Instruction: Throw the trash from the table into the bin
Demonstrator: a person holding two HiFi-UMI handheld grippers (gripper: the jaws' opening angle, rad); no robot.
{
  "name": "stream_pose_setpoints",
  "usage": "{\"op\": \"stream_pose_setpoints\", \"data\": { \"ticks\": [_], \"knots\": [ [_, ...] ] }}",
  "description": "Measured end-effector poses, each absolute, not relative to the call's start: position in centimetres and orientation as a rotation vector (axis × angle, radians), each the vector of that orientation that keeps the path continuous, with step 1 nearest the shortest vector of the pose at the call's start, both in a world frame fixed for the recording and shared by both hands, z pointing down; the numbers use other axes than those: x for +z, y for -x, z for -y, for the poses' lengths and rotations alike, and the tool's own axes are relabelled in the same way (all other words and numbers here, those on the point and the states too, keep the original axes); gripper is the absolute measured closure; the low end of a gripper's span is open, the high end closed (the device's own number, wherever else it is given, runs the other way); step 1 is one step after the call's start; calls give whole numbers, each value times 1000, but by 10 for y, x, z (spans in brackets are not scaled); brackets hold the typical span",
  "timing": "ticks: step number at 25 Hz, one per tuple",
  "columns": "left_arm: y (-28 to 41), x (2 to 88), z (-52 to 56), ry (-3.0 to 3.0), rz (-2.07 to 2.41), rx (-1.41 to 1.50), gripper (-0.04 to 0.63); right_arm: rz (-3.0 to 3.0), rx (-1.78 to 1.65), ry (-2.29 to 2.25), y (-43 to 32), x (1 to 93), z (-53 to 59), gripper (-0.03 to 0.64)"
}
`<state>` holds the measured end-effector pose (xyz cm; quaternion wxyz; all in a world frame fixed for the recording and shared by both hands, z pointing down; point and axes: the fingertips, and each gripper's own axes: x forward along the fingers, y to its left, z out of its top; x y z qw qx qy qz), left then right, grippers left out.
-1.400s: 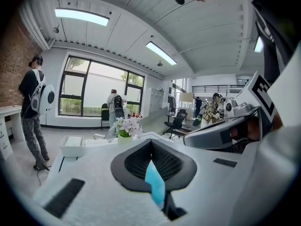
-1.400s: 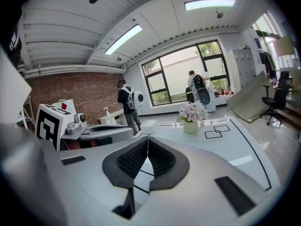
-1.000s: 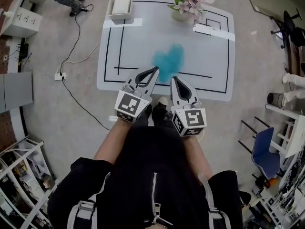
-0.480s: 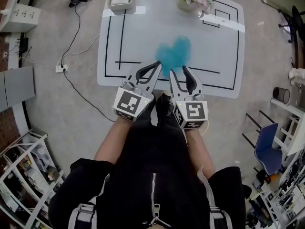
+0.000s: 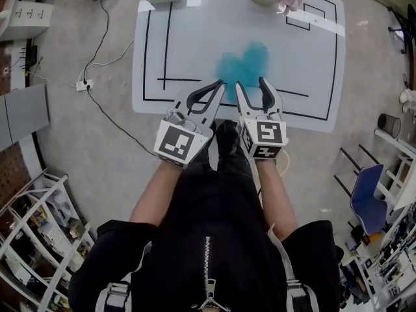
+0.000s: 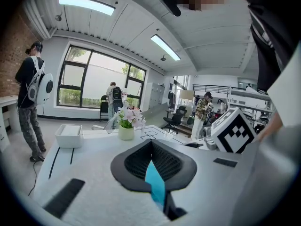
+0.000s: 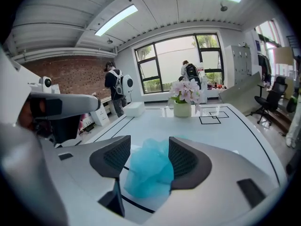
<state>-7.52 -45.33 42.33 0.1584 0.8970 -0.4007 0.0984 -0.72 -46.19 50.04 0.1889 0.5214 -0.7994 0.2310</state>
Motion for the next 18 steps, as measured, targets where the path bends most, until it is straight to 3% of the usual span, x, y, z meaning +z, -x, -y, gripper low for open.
{"op": "stream_pose_setpoints", "data": {
  "ticks": [18],
  "knots": [
    [83, 453, 436, -2467, 1125, 312, 589, 2045, 689, -1268, 8, 612, 492, 365]
  ]
}}
